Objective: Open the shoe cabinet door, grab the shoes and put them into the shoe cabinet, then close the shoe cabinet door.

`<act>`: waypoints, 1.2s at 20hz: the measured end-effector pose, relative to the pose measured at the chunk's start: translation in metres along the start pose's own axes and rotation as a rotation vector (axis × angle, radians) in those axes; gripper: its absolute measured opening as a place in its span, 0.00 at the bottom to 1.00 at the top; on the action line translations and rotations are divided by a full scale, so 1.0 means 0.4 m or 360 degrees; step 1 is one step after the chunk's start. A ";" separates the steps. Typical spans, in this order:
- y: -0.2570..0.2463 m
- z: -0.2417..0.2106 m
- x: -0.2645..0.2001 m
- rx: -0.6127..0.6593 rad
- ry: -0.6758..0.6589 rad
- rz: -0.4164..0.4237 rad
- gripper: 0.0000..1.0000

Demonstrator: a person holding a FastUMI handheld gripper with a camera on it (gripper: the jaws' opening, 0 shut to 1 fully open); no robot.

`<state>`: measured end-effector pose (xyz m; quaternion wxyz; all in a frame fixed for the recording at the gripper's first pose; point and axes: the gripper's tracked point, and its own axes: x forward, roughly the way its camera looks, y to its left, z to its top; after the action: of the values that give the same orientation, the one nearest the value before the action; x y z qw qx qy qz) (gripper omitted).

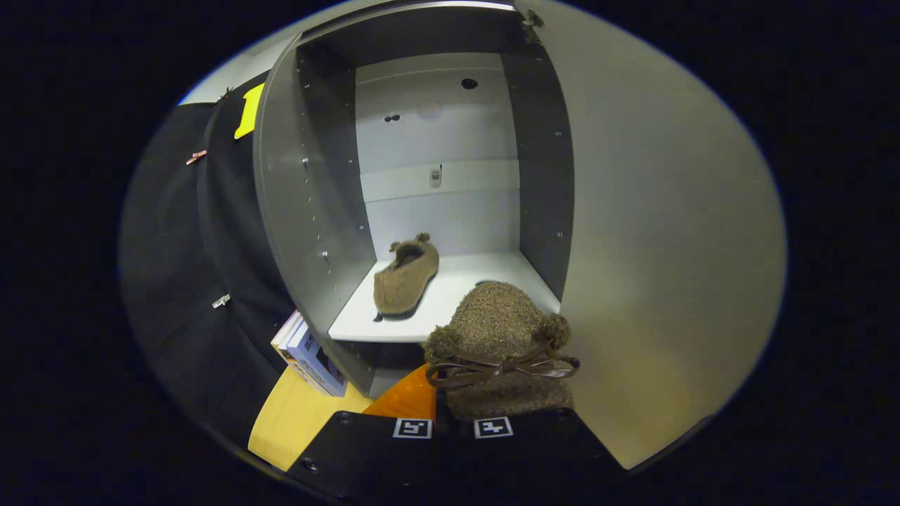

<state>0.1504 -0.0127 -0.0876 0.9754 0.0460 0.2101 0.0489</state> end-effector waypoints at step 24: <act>-0.039 0.109 0.725 -0.0128 0.0160 -0.0057 0.08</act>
<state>0.4326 0.0019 -0.1673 0.9654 0.0005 0.2575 0.0421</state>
